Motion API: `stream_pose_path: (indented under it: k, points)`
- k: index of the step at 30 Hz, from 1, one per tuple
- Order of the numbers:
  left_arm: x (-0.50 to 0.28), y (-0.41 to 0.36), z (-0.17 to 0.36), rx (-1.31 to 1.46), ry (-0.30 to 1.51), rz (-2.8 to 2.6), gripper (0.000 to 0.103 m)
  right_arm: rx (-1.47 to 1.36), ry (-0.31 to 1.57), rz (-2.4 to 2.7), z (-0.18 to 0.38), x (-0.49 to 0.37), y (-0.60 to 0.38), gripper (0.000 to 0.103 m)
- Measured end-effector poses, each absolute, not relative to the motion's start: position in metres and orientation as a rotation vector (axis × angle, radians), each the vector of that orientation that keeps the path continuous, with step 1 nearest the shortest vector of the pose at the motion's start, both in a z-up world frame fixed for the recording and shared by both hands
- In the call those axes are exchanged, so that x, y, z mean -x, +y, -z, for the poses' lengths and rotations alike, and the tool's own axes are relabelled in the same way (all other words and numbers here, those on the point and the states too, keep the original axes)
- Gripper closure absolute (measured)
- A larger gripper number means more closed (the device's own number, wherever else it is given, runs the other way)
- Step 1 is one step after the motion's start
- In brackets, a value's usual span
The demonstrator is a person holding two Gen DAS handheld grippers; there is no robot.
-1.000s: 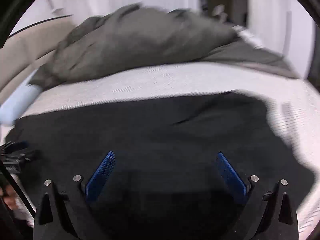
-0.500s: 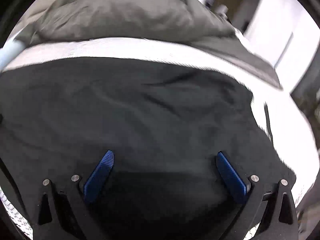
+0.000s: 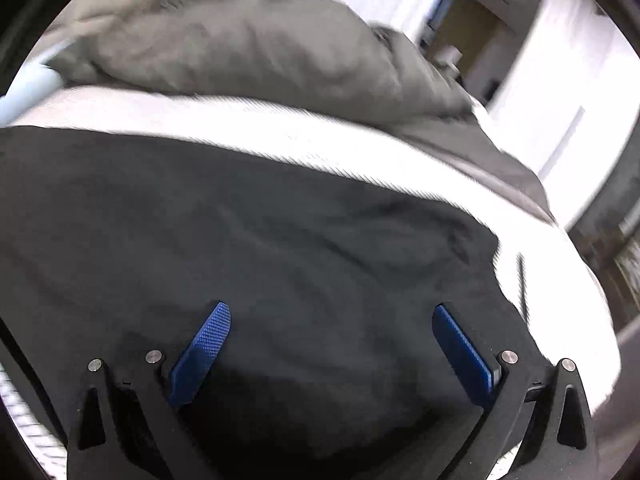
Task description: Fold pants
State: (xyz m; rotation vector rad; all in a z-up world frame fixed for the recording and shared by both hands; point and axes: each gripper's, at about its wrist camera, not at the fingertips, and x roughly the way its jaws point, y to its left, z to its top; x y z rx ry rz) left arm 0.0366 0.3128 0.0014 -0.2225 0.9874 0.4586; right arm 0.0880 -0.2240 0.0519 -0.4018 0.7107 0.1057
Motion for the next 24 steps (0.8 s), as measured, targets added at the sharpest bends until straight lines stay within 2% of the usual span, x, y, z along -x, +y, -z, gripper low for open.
stream_pose_path:
  k: [2, 6, 7, 8, 9, 10, 15, 17, 19, 24]
  points:
    - [-0.034, 0.32, 0.002, 0.219, 0.957, -0.429, 0.023, 0.355, 0.72, -0.2, -0.055, -0.086, -0.215, 0.001]
    - [-0.017, 0.344, -0.004, 0.297, 0.924, -0.421, 0.038, 0.395, 0.833, -0.215, -0.026, -0.102, -0.207, 0.001]
    - [-0.013, 0.35, -0.007, 0.318, 0.92, -0.421, 0.038, 0.379, 0.855, -0.223, -0.019, -0.105, -0.209, 0.001]
    - [-0.014, 0.356, -0.009, 0.317, 0.921, -0.435, 0.044, 0.335, 0.868, -0.232, -0.017, -0.108, -0.213, 0.001]
    - [-0.012, 0.362, -0.013, 0.311, 0.926, -0.468, 0.055, 0.311, 0.877, -0.237, -0.018, -0.109, -0.215, 0.001]
    - [-0.01, 0.365, -0.016, 0.319, 0.926, -0.485, 0.058, 0.302, 0.88, -0.242, -0.019, -0.11, -0.218, 0.001]
    - [-0.016, 0.353, -0.039, 0.27, 0.859, -0.502, 0.058, 0.317, 0.874, -0.228, -0.018, -0.107, -0.214, 0.001]
    - [-0.035, 0.349, -0.032, 0.282, 0.899, -0.444, 0.061, 0.322, 0.873, -0.225, -0.018, -0.106, -0.213, 0.001]
    - [-0.062, 0.342, -0.02, 0.27, 0.951, -0.381, 0.069, 0.32, 0.874, -0.228, -0.018, -0.105, -0.213, 0.001]
    - [-0.084, 0.341, -0.002, 0.214, 0.981, -0.399, 0.069, 0.314, 0.876, -0.234, -0.018, -0.106, -0.216, 0.001]
